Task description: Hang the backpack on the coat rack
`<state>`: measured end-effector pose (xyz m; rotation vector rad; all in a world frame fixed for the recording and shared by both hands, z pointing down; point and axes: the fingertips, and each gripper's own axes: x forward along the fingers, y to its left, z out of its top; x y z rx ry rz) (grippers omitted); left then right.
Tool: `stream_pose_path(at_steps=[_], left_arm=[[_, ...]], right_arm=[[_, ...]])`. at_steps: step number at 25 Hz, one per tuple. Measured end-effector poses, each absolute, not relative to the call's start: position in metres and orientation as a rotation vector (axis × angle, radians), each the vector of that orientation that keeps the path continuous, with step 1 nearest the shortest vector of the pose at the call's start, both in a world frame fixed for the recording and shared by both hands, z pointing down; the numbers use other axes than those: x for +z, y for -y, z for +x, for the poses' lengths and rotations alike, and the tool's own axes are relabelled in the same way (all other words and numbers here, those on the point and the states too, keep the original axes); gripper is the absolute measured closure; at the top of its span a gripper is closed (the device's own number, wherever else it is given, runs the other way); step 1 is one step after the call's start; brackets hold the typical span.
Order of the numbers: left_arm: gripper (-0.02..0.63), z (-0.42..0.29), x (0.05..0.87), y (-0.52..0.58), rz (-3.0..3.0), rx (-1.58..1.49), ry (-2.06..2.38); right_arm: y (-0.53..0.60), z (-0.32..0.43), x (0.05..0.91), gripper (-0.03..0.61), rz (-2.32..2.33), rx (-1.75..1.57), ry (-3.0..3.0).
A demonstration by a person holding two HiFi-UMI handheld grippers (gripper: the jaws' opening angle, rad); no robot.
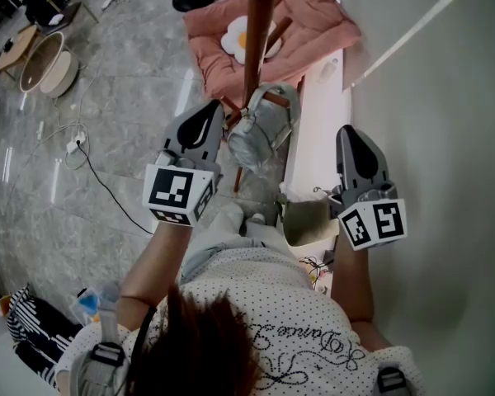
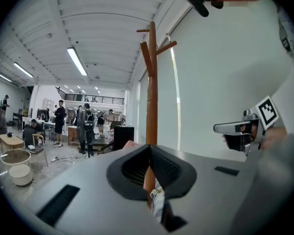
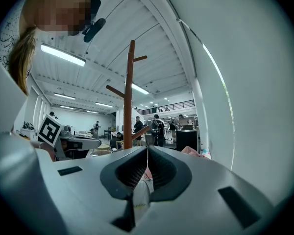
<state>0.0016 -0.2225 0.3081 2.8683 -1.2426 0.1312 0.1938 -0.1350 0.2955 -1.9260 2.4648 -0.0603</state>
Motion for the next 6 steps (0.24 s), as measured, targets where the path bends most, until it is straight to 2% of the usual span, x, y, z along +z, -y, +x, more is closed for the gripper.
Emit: stream_pose_path(at_steps=[6], left_arm=[[0.609, 0.0036, 0.3123, 0.2241, 2.864, 0.136, 1.247]], right_arm=[[0.1355, 0.1986, 0.2985, 0.563, -1.93, -0.051, -2.459]])
